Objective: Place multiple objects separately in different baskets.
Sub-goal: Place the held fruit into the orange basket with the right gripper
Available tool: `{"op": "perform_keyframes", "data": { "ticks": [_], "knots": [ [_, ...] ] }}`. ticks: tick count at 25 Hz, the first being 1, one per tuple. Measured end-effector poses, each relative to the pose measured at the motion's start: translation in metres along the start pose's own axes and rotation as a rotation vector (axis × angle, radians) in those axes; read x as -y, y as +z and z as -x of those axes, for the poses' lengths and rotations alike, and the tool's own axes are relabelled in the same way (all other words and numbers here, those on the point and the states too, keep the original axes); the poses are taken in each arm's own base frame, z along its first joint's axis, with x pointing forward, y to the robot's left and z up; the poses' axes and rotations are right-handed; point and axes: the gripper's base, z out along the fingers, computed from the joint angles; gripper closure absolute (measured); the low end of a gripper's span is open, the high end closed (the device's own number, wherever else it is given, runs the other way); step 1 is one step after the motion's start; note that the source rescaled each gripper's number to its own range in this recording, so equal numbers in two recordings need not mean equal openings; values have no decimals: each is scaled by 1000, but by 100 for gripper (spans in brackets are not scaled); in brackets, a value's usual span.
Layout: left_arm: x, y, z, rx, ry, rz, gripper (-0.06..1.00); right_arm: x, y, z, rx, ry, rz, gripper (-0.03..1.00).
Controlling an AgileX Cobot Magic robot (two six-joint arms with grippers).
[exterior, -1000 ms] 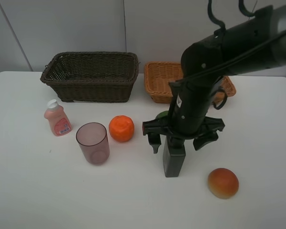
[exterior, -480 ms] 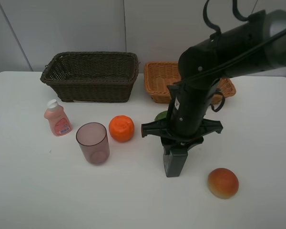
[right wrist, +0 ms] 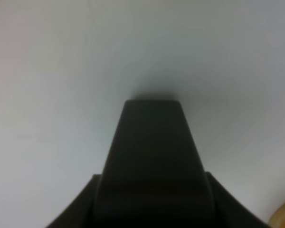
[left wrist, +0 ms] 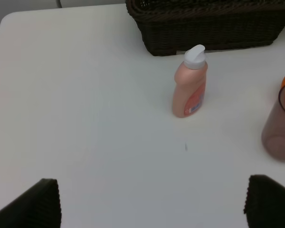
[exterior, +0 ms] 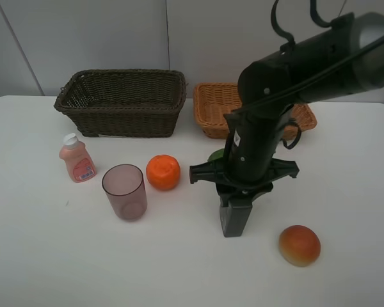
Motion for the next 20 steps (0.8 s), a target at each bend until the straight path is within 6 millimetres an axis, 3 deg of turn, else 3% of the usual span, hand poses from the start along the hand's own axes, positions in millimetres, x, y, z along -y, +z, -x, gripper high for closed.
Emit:
{"op": "perform_keyframes", "data": {
  "ticks": [3, 7, 11, 20],
  "knots": [
    [0, 0, 0, 0, 0, 0, -6, -4, -16, 9, -2, -66, -19, 95],
    [0, 0, 0, 0, 0, 0, -6, -12, -57, 26, 4, -195, -25, 96],
    [0, 0, 0, 0, 0, 0, -6, -23, -93, 58, 99, -269, 24, 96],
    [0, 0, 0, 0, 0, 0, -6, -69, -126, 137, 364, -338, 122, 96]
  ]
}}
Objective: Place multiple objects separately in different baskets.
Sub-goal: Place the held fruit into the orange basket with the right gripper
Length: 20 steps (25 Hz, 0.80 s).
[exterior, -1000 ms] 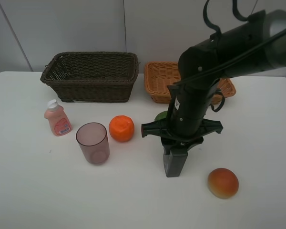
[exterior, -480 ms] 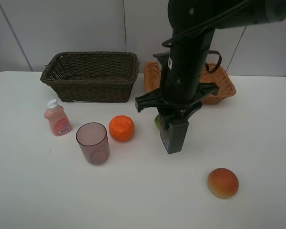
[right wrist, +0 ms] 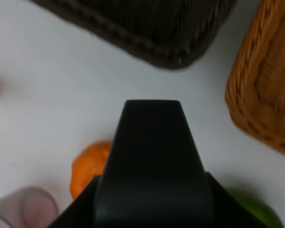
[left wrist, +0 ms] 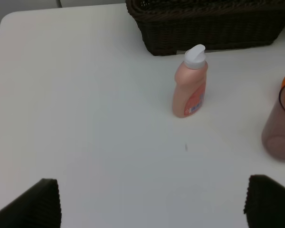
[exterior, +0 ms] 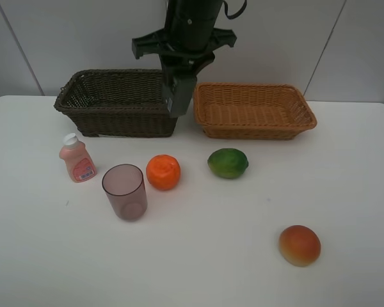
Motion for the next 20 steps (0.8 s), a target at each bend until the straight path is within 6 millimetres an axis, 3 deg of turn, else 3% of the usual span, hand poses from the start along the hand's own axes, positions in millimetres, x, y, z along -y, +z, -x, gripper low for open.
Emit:
{"op": "perform_keyframes", "data": {
  "ticks": [4, 8, 20],
  "knots": [
    [0, 0, 0, 0, 0, 0, -6, -5, 10, 29, 161, -3, 19, 96],
    [0, 0, 0, 0, 0, 0, -6, -11, 36, 42, 283, -9, 53, 96],
    [0, 0, 0, 0, 0, 0, -6, -23, 137, 37, 335, -33, 85, 96]
  ]
}}
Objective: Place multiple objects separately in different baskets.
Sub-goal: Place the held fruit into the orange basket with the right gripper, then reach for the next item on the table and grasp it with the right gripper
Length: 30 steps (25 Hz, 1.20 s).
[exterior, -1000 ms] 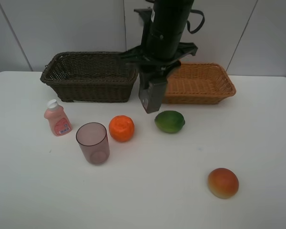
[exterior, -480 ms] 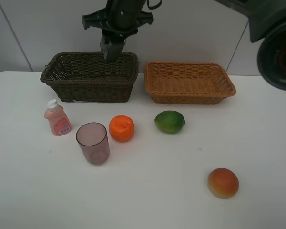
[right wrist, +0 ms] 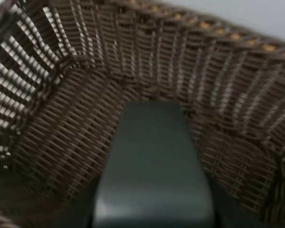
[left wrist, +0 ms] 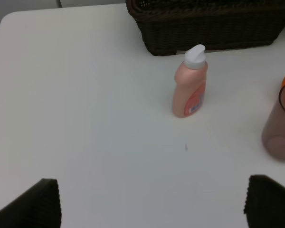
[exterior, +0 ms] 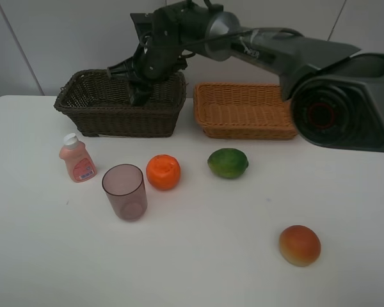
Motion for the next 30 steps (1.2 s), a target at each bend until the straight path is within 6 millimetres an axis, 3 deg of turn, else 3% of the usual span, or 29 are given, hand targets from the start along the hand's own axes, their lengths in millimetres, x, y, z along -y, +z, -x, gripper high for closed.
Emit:
{"op": "perform_keyframes", "data": {
  "ticks": [7, 8, 9, 12, 14, 15, 18, 22, 26, 30],
  "knots": [
    [0, 0, 0, 0, 0, 0, -6, 7, 15, -10, -1, -11, -14, 96],
    [0, 0, 0, 0, 0, 0, -6, 9, 15, -10, -2, -11, -17, 90],
    [0, 0, 0, 0, 0, 0, -6, 9, 15, -10, 0, -11, -18, 81],
    [0, 0, 0, 0, 0, 0, -6, 9, 13, -7, 9, -11, -16, 29],
    [0, 0, 0, 0, 0, 0, -6, 9, 9, -5, 13, -10, -16, 9],
    [0, 0, 0, 0, 0, 0, -6, 9, 6, -2, 14, -9, -17, 5],
    [0, 0, 0, 0, 0, 0, -6, 10, -13, 6, -6, -5, -28, -1],
    [0, 0, 0, 0, 0, 0, -6, 13, -54, 20, -82, -18, -59, -1],
    [0, 0, 0, 0, 0, 0, -6, 18, -91, 18, -248, -39, -106, -2],
    [0, 0, 0, 0, 0, 0, -6, 22, -105, 7, -343, -55, -127, -2]
  ]
}}
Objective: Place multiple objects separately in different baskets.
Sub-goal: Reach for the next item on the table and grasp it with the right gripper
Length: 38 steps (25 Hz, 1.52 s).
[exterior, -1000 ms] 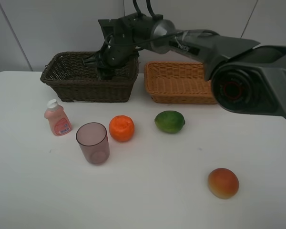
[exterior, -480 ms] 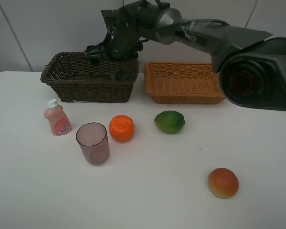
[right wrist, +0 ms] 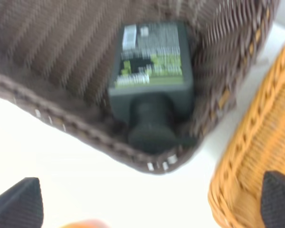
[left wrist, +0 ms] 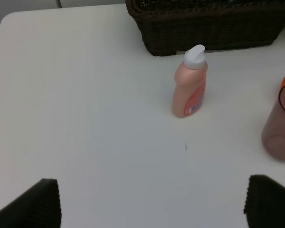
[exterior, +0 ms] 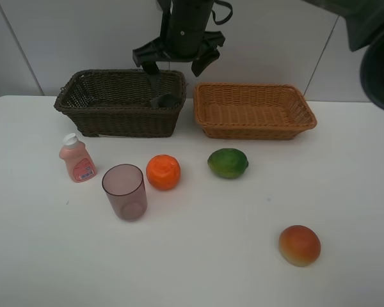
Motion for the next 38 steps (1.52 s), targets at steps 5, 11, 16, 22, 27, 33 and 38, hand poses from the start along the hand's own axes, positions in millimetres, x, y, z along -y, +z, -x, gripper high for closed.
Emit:
{"op": "perform_keyframes", "data": {
  "ticks": [5, 11, 16, 22, 27, 33, 38],
  "knots": [
    [0, 0, 0, 0, 0, 0, -6, 11, -5, -36, -130, -17, -24, -3],
    [0, 0, 0, 0, 0, 0, -6, 42, -34, -104, -192, 8, -38, -3],
    [0, 0, 0, 0, 0, 0, -6, 68, -57, -168, -204, 87, -47, -3],
    [0, 0, 0, 0, 0, 0, -6, 91, -63, -229, -264, 242, -87, -3],
    [0, 0, 0, 0, 0, 0, -6, 94, -64, -263, -294, 365, -111, -3],
    [0, 0, 0, 0, 0, 0, -6, 90, -48, -285, -295, 492, -110, -3],
    [0, 0, 0, 0, 0, 0, -6, 85, -32, -298, -262, 598, -82, -3]
  ]
}}
